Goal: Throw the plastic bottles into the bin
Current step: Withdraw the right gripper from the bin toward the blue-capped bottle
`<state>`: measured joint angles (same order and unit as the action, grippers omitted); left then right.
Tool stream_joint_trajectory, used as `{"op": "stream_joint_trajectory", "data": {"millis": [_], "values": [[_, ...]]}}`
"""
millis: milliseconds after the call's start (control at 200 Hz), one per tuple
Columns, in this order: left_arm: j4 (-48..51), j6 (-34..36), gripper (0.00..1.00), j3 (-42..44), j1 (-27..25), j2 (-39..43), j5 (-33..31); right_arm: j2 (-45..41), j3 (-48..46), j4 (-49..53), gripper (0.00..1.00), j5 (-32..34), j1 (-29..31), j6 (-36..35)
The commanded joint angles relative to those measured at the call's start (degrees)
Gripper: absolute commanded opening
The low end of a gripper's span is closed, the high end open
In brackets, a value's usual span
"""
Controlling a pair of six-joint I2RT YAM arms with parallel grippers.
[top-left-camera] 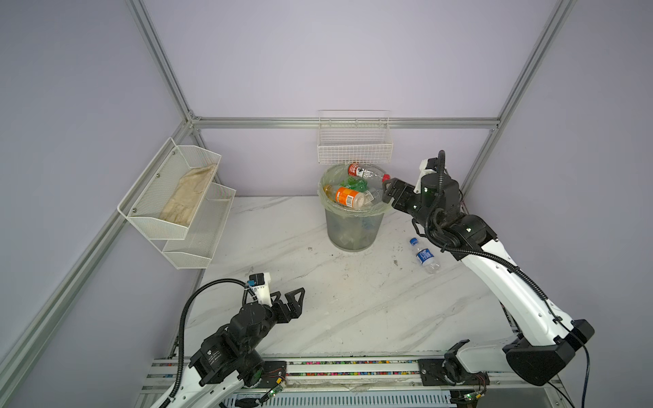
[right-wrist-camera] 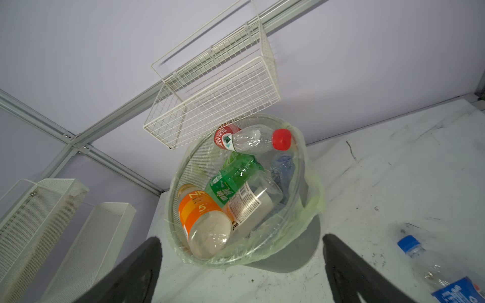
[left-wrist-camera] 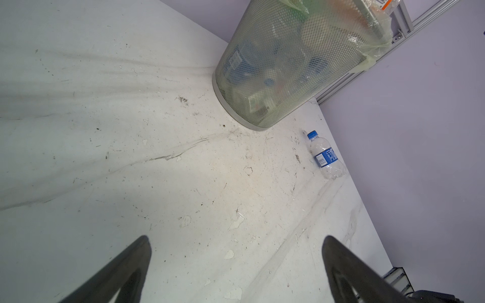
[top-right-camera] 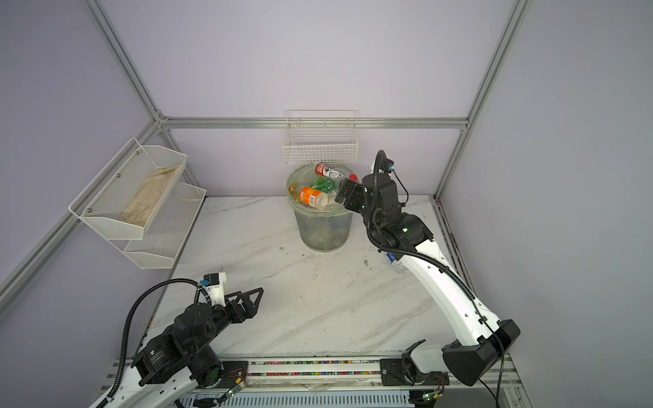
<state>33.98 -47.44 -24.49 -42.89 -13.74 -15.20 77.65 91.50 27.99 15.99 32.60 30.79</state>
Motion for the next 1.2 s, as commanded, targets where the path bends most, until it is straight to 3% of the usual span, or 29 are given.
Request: {"op": "stream_joint_trajectory", "data": {"millis": [0,215,435,805,1190], "values": [[-1.8,0.0,1.0,-0.3,-0.3,-0.1,-0.1,0.5,-1.9,6.6,0.97,4.4,-1.2,-1.0],[-1.8,0.1,1.0,0.1,-0.3,0.1,0.0,0.8,-10.4,7.8,0.97,1.4,-10.4,-0.4],[-1.8,0.1,1.0,0.6,-0.3,0.8,0.0,5.3,-17.1,8.5,0.97,3.2,-17.8,1.3],[-1.4,0.2,1.0,0.6,-0.3,0.8,-0.1,17.2,-21.2,10.0,0.97,3.4,-24.1,4.7],[-1.5,0.0,1.0,0.8,-0.3,0.9,-0.3,22.1,-23.3,8.2,0.97,1.9,-24.8,3.4]]}}
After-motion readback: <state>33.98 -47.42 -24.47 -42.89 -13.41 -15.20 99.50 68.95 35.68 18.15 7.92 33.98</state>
